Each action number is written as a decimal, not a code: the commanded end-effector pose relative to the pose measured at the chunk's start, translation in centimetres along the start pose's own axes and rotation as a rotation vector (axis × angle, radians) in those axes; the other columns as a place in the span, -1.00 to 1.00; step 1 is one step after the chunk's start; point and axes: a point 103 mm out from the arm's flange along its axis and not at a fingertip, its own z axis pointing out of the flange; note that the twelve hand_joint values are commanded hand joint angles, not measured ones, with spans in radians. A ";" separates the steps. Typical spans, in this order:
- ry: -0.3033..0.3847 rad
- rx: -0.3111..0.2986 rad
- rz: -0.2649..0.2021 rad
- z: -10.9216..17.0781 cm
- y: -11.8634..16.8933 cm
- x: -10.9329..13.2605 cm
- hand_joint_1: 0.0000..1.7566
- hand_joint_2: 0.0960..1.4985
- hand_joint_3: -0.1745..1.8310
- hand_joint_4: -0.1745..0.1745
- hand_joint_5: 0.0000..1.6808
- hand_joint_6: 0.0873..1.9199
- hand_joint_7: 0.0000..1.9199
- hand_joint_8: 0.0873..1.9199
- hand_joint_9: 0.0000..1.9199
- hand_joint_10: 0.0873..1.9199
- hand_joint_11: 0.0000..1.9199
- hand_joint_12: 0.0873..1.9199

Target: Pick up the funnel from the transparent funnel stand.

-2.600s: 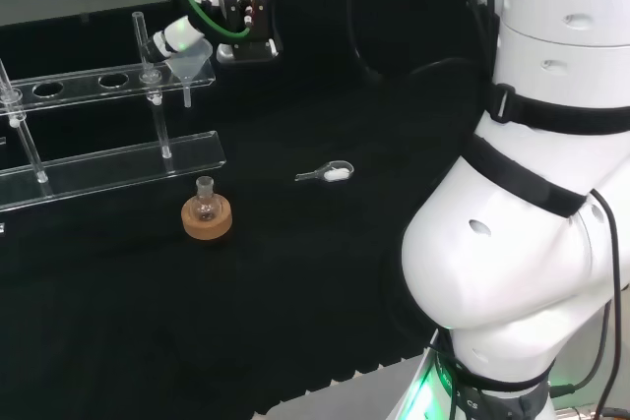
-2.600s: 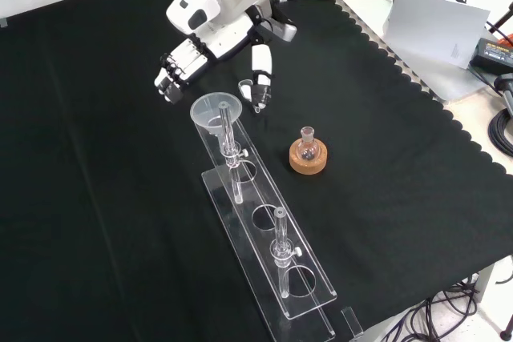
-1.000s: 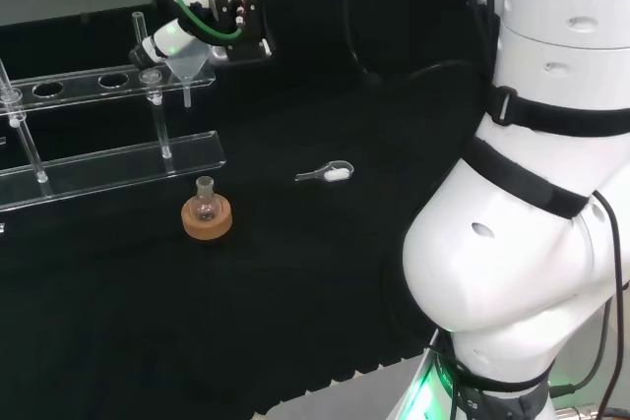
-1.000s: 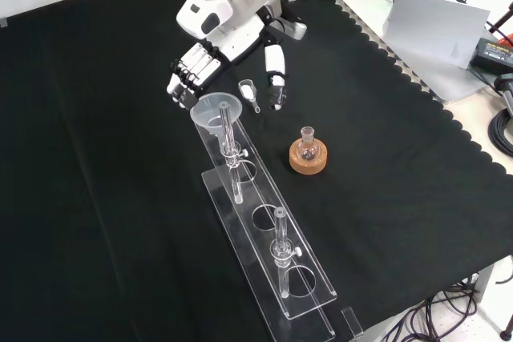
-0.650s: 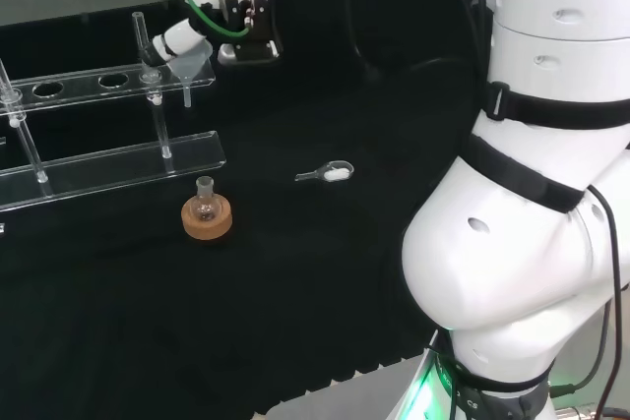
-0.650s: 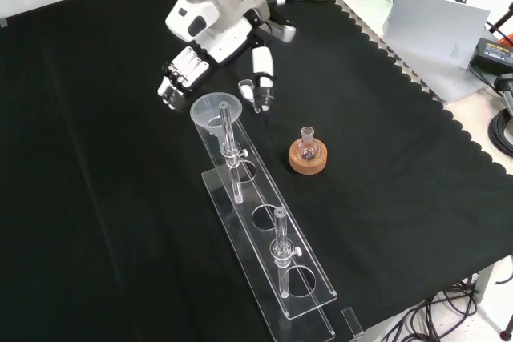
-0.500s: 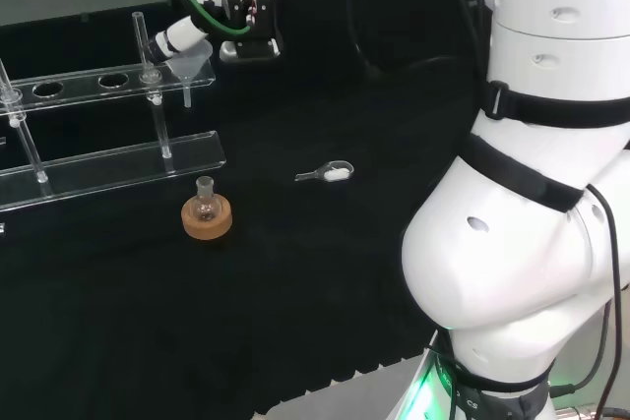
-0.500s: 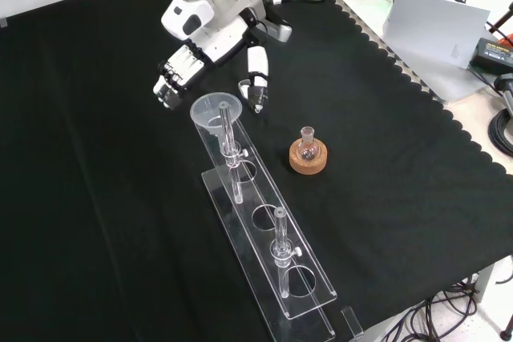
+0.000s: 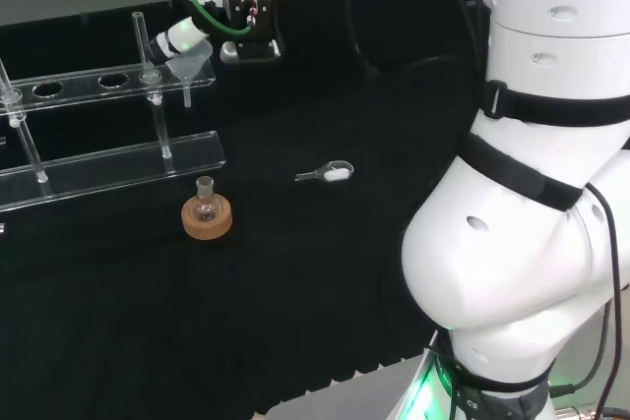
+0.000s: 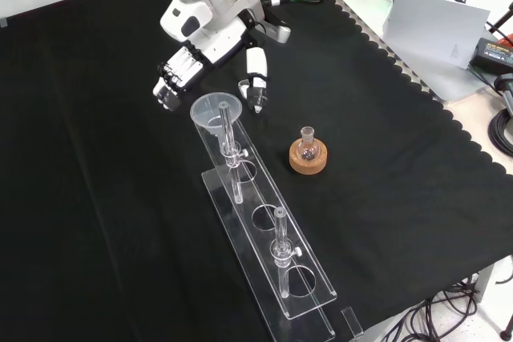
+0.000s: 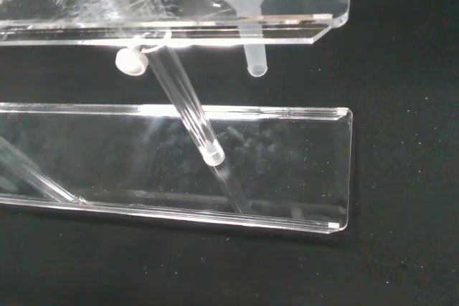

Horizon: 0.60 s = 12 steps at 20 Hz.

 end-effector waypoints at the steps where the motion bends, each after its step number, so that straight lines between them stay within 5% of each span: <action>1: 0.000 0.009 -0.010 0.3 -0.1 0.2 -0.56 -0.11 -0.81 0.05 -1.00 -1.00 -0.92 -1.00 -0.97 -1.00 -1.00 -0.61; 12: -0.018 0.020 -0.037 0.7 -0.4 0.4 -0.56 -0.11 -0.81 0.05 -1.00 -1.00 -0.92 -1.00 -0.97 -1.00 -1.00 -0.60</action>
